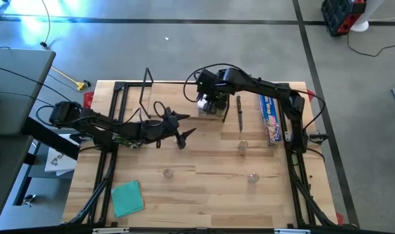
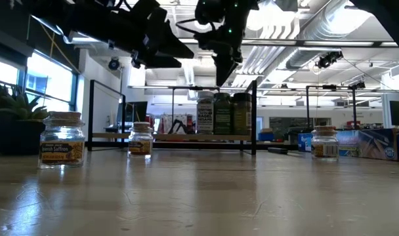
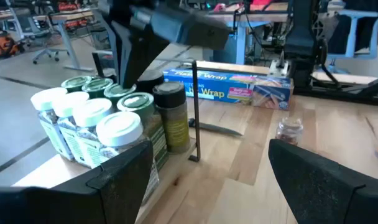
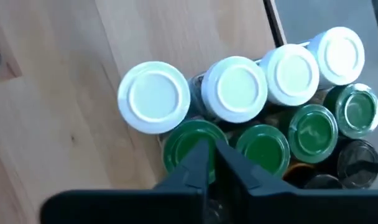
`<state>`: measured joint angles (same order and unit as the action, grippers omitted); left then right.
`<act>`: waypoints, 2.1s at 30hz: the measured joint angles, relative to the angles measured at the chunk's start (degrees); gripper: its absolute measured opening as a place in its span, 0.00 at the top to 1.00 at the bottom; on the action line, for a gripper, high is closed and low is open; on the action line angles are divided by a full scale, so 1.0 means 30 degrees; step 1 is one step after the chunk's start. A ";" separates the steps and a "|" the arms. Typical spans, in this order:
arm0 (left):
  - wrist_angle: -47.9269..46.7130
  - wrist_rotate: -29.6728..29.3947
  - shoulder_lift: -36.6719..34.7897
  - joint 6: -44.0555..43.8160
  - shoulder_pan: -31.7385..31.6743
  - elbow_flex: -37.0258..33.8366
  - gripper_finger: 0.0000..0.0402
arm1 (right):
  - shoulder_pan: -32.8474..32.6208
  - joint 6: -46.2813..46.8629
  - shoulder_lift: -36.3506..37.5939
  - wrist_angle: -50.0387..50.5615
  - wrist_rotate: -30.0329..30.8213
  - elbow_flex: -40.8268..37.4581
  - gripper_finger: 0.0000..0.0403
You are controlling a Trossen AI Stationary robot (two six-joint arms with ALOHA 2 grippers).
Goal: Shelf spices
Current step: Adjust the seasoning bottles on the shelf
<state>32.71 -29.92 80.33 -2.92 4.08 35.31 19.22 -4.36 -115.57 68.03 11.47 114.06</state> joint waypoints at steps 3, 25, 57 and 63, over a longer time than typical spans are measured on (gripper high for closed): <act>-0.0141 -0.0144 -0.0118 0.0003 0.0000 0.0000 0.22 | 0.0259 0.0007 0.0004 -0.0343 -0.0674 -0.0328 0.99; -0.0701 -0.0411 -0.0019 0.0022 0.0007 0.0000 0.22 | 0.0641 0.0711 0.0073 0.0369 -0.1766 -0.1428 1.00; -0.4912 0.1328 -0.0034 -0.3034 -0.3202 0.0007 0.34 | -0.1838 0.2119 0.5222 0.6168 0.2408 0.0907 1.00; -0.4926 0.3559 -0.0034 -0.2338 -0.5203 0.0007 0.41 | -0.1703 0.5436 1.1771 0.2038 0.4244 -0.7909 1.00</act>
<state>17.94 -19.25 80.23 -9.93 -11.53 35.33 14.12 11.95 -80.26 74.15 24.20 90.33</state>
